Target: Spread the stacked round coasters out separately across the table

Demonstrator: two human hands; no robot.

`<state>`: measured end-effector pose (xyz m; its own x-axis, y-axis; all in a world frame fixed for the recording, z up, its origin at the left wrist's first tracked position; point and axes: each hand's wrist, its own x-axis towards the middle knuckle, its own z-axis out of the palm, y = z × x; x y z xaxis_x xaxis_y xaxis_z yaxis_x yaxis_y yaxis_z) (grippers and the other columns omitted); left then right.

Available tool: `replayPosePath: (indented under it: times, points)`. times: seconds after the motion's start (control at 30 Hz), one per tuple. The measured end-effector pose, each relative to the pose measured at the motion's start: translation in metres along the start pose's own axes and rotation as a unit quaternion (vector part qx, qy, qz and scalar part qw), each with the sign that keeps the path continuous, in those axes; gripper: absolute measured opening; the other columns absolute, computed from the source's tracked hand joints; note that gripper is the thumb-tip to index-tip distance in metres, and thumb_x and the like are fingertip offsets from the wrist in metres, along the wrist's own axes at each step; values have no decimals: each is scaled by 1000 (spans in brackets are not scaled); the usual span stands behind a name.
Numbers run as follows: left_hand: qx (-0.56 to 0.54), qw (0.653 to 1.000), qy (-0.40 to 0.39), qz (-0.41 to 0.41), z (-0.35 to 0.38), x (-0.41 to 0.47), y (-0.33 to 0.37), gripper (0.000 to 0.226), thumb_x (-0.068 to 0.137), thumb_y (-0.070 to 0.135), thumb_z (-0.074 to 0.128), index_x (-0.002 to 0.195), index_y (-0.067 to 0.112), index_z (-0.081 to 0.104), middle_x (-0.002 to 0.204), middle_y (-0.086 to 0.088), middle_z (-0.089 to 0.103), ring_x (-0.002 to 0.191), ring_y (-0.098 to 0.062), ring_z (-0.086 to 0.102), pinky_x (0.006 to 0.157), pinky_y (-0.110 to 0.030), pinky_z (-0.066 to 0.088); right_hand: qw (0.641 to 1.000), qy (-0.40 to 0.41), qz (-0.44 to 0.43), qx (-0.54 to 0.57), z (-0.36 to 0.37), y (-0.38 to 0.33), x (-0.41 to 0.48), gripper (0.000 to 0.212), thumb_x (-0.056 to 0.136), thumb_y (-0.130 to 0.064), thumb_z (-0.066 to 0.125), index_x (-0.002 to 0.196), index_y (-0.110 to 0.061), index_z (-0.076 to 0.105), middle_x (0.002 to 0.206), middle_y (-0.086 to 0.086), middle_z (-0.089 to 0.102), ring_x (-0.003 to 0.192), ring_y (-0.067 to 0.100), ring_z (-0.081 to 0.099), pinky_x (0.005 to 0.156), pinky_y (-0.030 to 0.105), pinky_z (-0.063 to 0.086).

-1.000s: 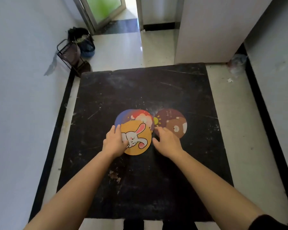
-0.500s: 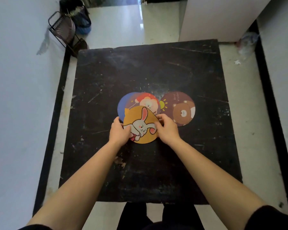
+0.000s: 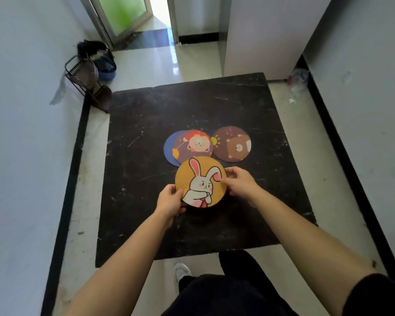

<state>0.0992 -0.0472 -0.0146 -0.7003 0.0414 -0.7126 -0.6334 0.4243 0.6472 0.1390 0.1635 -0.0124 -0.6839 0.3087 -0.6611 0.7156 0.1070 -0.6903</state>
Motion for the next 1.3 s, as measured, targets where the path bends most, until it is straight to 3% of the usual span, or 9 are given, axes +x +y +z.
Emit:
replayPosePath:
  times: [0.1,0.27,0.37,0.43,0.57,0.87,1.1,1.2,1.3]
  points:
    - [43,998,-9,-49,5,-5,-37,9,96,13,52,92,17,60,95,-6,69,79,-20,64,67,-36,53,999,12,11,-44,18,39,-11,42,91,-27,69,131,-20,60,110,3,69,104,23,66,89,45,58]
    - [115,986,-18,-118,8,-4,-92,11,86,6,59,78,7,65,75,-15,60,66,-26,51,59,-35,45,995,8,37,-97,43,83,-24,41,95,-30,63,135,-22,59,116,4,69,110,23,64,98,44,53]
    - [158,980,-5,-122,6,-3,-107,11,84,12,62,73,10,65,72,-17,60,64,-29,57,62,-36,52,992,36,51,-112,49,95,-25,47,95,-23,62,141,-19,54,124,5,67,118,24,61,103,37,48]
    - [208,973,15,-100,4,1,-108,7,83,21,66,84,14,64,82,-17,64,80,-31,67,76,-41,59,991,58,51,-109,51,97,-25,51,94,-20,62,143,-17,51,130,6,64,120,24,60,104,36,47]
    - [211,974,36,-72,6,9,-99,44,88,22,64,129,11,53,117,-9,64,109,-27,62,92,-39,54,987,63,25,-146,54,99,-25,50,96,-20,59,144,-16,50,134,6,60,116,22,61,101,36,48]
    - [204,975,31,-82,12,7,-106,27,91,22,59,116,17,53,115,-8,63,100,-26,63,89,-46,57,989,46,29,-136,61,109,-30,49,98,-20,56,146,-17,47,141,7,53,124,22,58,103,37,47]
    - [242,967,20,-72,13,5,-110,35,93,26,59,125,14,51,123,-10,62,108,-27,62,93,-45,55,987,39,25,-153,61,109,-38,49,97,-29,57,145,-19,48,144,7,50,125,25,56,106,42,48]
    - [338,941,27,-10,8,2,-96,47,94,37,54,135,14,46,135,-12,54,115,-29,59,95,-48,53,978,51,-3,-203,56,99,-41,54,100,-36,51,150,-20,40,152,4,42,136,25,46,110,44,42]
    - [412,900,72,124,-4,-3,-66,53,97,43,45,143,16,41,149,-12,43,133,-31,45,106,-51,42,956,96,-57,-270,40,75,-41,56,103,-39,44,154,-21,32,162,5,29,148,26,30,116,45,31]
